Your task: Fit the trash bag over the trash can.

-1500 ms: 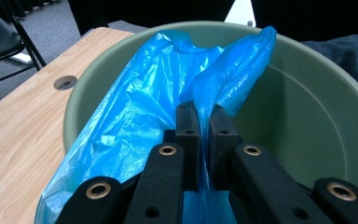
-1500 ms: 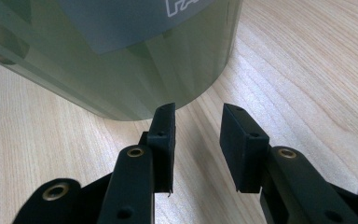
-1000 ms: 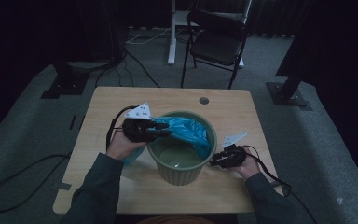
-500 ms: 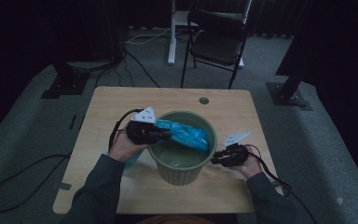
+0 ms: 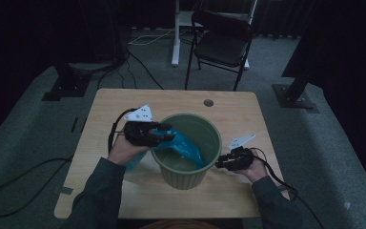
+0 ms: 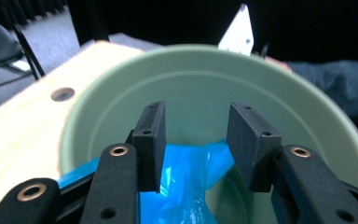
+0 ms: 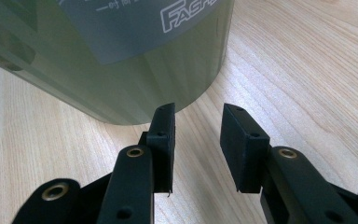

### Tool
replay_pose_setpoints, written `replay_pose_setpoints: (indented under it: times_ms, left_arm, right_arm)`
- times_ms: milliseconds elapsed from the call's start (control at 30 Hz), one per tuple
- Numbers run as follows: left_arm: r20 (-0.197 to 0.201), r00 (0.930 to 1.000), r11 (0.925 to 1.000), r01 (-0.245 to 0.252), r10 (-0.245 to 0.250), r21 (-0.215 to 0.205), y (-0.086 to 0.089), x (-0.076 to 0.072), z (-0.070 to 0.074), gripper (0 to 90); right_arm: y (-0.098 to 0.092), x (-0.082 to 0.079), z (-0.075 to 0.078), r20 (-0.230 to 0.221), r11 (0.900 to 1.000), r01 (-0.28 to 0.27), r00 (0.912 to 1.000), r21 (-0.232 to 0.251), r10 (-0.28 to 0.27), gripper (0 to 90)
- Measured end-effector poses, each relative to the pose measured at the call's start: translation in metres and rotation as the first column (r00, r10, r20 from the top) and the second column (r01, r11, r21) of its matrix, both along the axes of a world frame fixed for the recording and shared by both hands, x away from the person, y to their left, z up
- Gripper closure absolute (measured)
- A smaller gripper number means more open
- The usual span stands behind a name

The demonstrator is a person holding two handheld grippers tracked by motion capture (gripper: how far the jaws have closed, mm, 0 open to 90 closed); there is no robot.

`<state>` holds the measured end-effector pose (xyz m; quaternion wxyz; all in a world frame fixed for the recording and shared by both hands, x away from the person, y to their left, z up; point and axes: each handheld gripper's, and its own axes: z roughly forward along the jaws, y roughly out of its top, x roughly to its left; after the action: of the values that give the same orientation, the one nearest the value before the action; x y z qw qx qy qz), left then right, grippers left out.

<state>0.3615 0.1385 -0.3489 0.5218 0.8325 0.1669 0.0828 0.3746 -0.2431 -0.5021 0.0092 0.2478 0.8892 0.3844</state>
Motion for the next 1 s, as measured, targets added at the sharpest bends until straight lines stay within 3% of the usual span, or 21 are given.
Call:
replay_pose_setpoints:
  times_ms: [167,200,300,333,533,667,800,1000]
  left_arm:
    - [0.011,0.9985,0.9982,-0.053,0.053,-0.028,0.017,-0.002,0.007,58.6]
    - [0.015,0.9965,0.996,-0.082,0.083,-0.034,0.028,-0.004,0.008,58.6]
    - [0.017,0.9936,0.993,-0.111,0.112,-0.039,0.039,-0.005,0.007,58.6]
    - [0.011,0.9897,0.9889,-0.142,0.143,-0.043,0.05,-0.006,0.004,58.6]
    - [-0.043,0.9825,0.9821,-0.183,0.181,-0.045,0.076,-0.008,-0.015,57.5]
    - [-0.076,0.9824,0.9817,-0.176,0.171,-0.072,0.086,-0.009,-0.023,55.4]
    - [-0.101,0.9863,0.9858,-0.14,0.13,-0.093,0.094,-0.011,-0.031,52.9]
    - [-0.129,0.9875,0.99,-0.104,0.091,-0.095,0.091,-0.008,-0.039,48.5]
  right_arm:
    - [0.0,0.0,0.0,-0.001,1.0,0.002,1.0,0.0,-0.002,65.3]
    - [0.0,0.0,0.0,-0.002,1.0,0.003,1.0,0.0,-0.003,65.3]
    - [0.0,0.0,0.0,-0.001,1.0,0.002,1.0,0.0,-0.002,65.3]
    - [0.0,0.0,0.0,-0.001,1.0,0.002,1.0,0.001,-0.002,65.3]
    - [0.0,0.0,0.0,-0.003,1.0,0.001,1.0,-0.001,-0.001,65.3]
    - [0.001,0.0,-0.001,-0.005,1.0,0.001,1.0,-0.001,-0.001,65.3]
    - [0.001,0.0,-0.001,-0.003,1.0,-0.001,1.0,-0.001,0.001,65.2]
    - [0.002,-0.001,0.0,-0.002,1.0,-0.004,1.0,0.001,0.004,65.0]
